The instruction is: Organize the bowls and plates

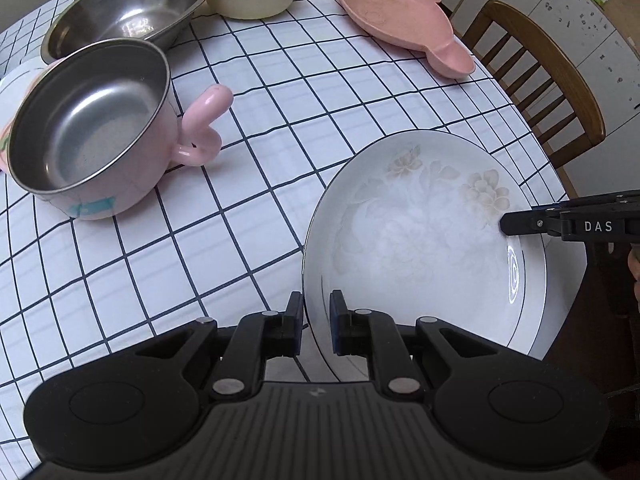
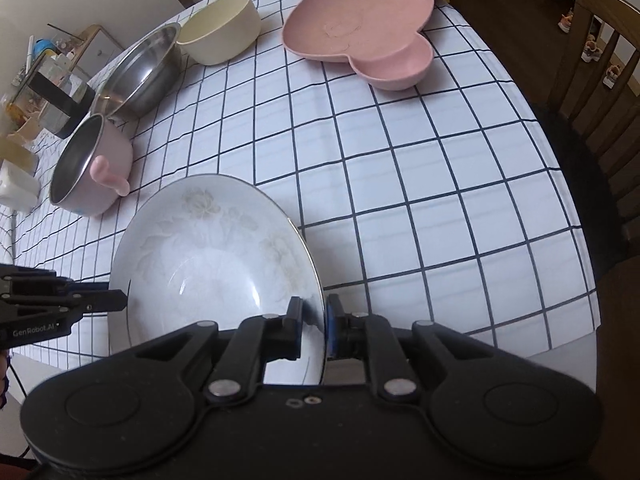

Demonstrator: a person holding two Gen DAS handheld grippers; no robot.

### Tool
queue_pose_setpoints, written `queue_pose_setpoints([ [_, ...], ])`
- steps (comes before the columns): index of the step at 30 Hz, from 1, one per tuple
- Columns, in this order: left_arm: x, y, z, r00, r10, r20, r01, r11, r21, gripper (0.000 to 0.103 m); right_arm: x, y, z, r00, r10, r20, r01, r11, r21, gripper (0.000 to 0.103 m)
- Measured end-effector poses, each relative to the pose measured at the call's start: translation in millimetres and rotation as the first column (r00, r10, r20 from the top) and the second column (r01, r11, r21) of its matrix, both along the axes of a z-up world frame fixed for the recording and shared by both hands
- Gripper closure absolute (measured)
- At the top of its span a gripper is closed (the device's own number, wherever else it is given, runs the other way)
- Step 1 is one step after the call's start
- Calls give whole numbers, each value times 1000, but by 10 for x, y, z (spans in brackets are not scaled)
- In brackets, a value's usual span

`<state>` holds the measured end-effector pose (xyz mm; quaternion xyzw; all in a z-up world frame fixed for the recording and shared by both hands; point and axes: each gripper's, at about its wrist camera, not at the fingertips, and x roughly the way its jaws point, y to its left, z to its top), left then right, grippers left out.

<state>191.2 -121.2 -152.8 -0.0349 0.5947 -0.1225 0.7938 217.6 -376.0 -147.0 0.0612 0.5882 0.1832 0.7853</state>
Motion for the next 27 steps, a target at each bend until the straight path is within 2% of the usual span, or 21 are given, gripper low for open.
queue_pose_setpoints([
  [11,-23,37,-29,1000,-2,4,2,999,-32,91,-59,32,-81,1000,-29,4,29,999,-40,88],
  [14,-54,55,-21,1000,1,4,0,999,-39,91,-75,53,-20,1000,-15,21,16,998,-52,82],
  [20,-149,101,73,999,0,44,1,999,-32,91,-153,137,180,995,35,96,-26,995,-98,77],
  [24,-214,145,224,994,0,106,1,1000,-18,91,-222,231,350,985,73,155,-56,992,-112,76],
  [27,-260,199,356,989,17,144,-10,999,-46,91,-284,319,500,973,105,205,-83,990,-113,74],
])
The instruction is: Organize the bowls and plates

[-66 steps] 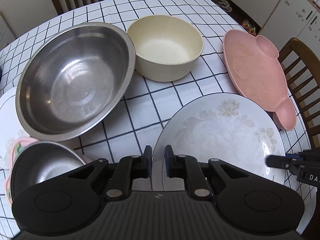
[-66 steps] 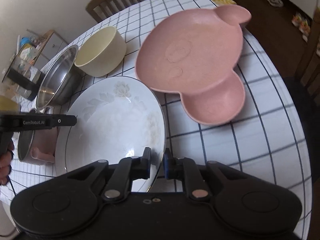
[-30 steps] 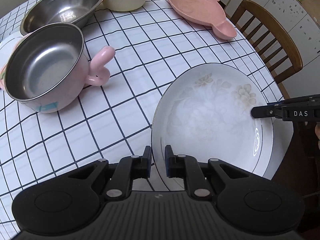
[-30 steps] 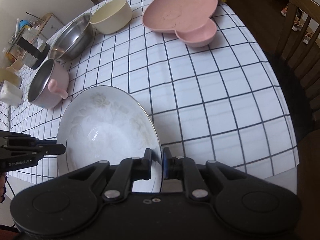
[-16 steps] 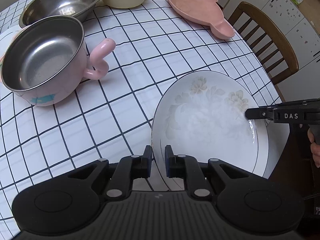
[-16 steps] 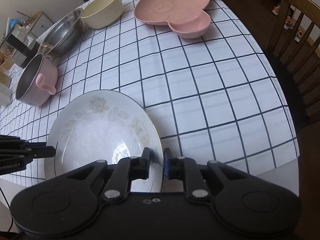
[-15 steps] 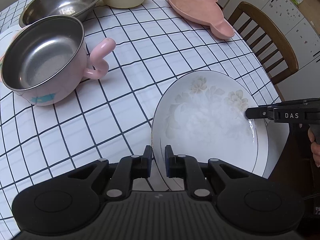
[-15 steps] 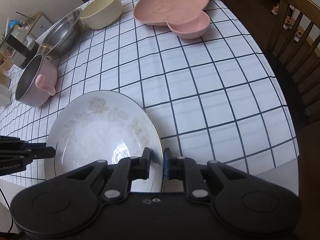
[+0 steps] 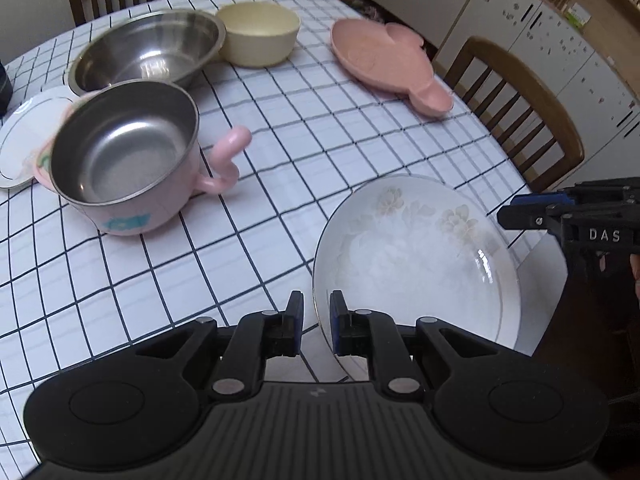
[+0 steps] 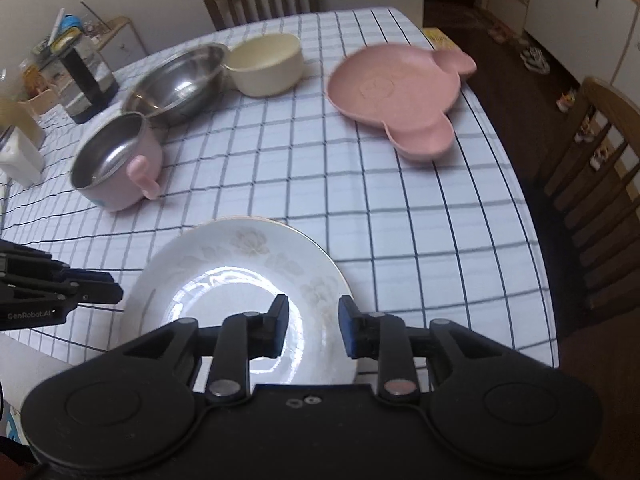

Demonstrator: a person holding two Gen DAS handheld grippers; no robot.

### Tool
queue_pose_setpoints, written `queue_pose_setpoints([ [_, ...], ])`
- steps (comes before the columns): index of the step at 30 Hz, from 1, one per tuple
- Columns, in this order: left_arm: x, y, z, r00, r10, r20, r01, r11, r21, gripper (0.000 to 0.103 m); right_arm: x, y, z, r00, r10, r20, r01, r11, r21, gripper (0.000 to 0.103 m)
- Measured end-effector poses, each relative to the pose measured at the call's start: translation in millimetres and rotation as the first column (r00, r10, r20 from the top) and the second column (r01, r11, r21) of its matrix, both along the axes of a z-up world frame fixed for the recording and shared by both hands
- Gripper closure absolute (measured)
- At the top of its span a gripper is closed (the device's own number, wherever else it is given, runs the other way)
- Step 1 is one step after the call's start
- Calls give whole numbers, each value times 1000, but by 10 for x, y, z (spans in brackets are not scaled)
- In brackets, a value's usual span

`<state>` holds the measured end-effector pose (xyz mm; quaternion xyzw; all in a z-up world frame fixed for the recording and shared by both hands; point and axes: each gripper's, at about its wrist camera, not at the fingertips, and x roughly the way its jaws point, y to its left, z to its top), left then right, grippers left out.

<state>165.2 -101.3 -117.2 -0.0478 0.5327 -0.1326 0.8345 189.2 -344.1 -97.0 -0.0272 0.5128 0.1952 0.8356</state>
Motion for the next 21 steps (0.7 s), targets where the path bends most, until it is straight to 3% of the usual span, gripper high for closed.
queue_pose_setpoints([
  [2,-37,33,97,999,5,35,-4,1000,-6,91,-36,64,105,1000,14,27,-14,1000,8,72],
  [4,-78,67,188,998,7,69,-6,1000,-14,91,-71,121,200,998,21,54,-22,1000,19,62],
  [10,-215,210,415,989,35,144,-27,998,-60,88,-179,327,418,993,41,115,-47,998,42,55],
  [12,-262,275,481,985,46,169,-35,997,-67,81,-215,402,485,989,52,135,-58,997,44,50],
  [13,-285,317,513,982,52,182,-39,997,-70,72,-241,447,521,988,57,147,-64,997,46,47],
  [16,-364,467,626,969,80,234,-63,995,-77,35,-283,569,640,982,70,176,-79,996,47,42],
  [21,-480,784,817,945,125,302,-105,991,-81,31,-297,783,853,972,79,221,-92,994,51,32],
])
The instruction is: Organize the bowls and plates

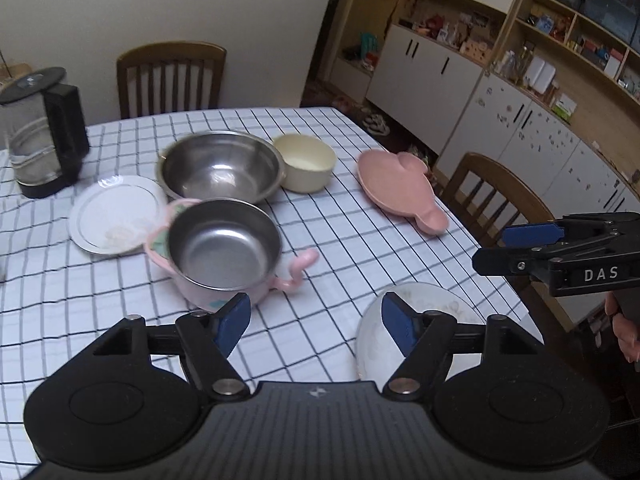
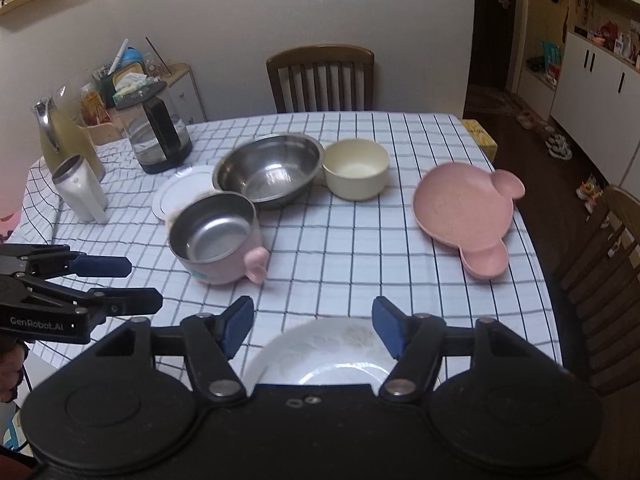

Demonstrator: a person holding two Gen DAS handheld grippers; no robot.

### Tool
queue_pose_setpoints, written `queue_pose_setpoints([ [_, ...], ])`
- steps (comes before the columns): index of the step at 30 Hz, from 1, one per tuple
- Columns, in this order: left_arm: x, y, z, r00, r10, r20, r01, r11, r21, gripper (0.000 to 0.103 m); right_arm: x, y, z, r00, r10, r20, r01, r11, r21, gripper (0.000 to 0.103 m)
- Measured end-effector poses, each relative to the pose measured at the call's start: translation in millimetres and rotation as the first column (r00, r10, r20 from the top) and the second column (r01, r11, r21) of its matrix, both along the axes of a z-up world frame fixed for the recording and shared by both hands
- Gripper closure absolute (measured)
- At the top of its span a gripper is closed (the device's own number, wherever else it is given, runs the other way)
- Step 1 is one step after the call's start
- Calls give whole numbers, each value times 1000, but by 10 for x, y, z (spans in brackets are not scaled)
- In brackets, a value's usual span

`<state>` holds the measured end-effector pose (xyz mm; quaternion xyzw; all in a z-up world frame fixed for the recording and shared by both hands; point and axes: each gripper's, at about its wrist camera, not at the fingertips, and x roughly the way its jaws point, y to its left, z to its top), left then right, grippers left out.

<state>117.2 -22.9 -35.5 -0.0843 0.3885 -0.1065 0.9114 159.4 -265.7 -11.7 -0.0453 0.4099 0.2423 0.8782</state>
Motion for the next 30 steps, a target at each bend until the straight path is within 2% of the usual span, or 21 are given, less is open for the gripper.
queue_pose_setpoints([
  [3,-75,211,96,999,26,37,-26,1000,12,31,-14,173,120,1000,13,21,-13,1000,7,23],
  [5,-124,365,166,997,53,64,-54,998,13,25,-34,303,202,999,23,38,-23,1000,9,17],
  [7,-183,514,236,991,90,100,-92,996,14,23,-63,432,277,997,27,67,-28,1000,9,4],
  [9,-230,660,296,984,125,131,-128,992,19,22,-90,555,344,995,29,100,-30,999,12,1],
  [15,-228,1078,353,966,218,142,-223,975,17,22,-61,947,419,992,52,114,-56,998,27,0],
  [20,-62,1383,268,948,289,132,-296,954,36,22,97,1305,410,991,83,106,-84,996,6,0],
  [26,214,1762,57,922,384,50,-386,922,27,22,515,1676,373,990,128,67,-127,992,-11,0],
  [30,416,1908,-97,911,413,-3,-412,911,19,22,926,1925,324,986,166,33,-165,986,-24,0],
])
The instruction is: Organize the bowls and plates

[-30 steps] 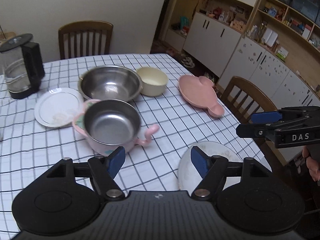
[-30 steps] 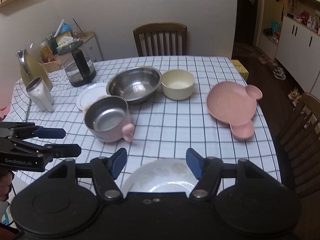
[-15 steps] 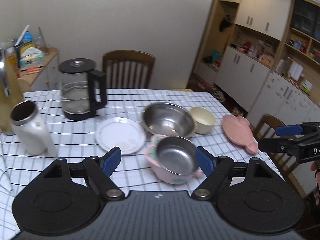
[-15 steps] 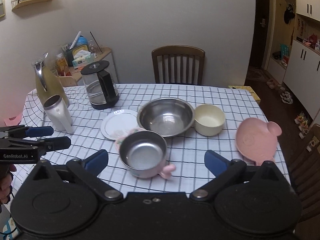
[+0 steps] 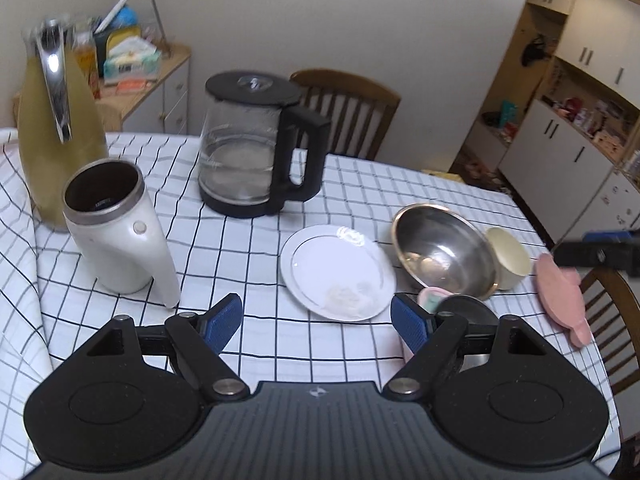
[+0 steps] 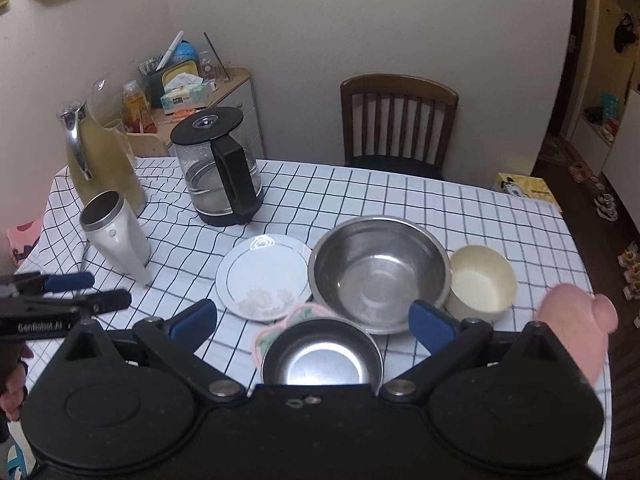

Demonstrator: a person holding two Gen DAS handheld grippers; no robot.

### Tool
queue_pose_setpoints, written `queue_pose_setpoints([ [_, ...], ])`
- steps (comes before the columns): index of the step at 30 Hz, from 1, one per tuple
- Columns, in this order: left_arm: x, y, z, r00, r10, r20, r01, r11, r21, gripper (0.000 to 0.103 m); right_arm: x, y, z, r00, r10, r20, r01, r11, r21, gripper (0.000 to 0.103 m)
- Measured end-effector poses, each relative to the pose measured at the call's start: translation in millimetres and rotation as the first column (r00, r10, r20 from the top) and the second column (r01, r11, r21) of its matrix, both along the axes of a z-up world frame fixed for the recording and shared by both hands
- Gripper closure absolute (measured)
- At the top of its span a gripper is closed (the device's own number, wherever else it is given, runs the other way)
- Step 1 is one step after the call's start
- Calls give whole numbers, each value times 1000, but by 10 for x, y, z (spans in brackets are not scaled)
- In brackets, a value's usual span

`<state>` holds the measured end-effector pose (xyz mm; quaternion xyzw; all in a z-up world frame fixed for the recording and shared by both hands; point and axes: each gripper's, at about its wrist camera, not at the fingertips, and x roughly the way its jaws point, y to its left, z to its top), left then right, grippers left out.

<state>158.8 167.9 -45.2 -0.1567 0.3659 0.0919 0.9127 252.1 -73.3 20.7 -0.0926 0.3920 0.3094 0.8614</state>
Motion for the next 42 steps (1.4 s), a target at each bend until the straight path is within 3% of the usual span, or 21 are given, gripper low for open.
queue_pose_setpoints([
  [10,511,76,-351,994,37,-106,-37,999,-7,22,922,651,-390,991,107,-79,-114,990,-79,8],
  [19,843,191,-710,978,72,-197,-86,995,-59,22,1339,1176,-786,959,257,-123,-274,948,-159,16],
  [30,1149,282,-1010,961,117,-250,-148,983,-110,22,1868,1533,-1255,935,274,-227,-320,926,-199,28],
  [35,1215,329,-1130,960,107,-260,-157,971,-179,38,1968,1677,-1417,910,310,-276,-372,903,-214,34],
  [37,1237,343,-1177,958,100,-270,-158,966,-203,43,2007,1727,-1472,892,326,-312,-401,890,-217,49],
  [42,1256,322,-1240,959,82,-270,-151,958,-243,47,2023,1833,-1565,856,384,-346,-478,842,-249,49],
])
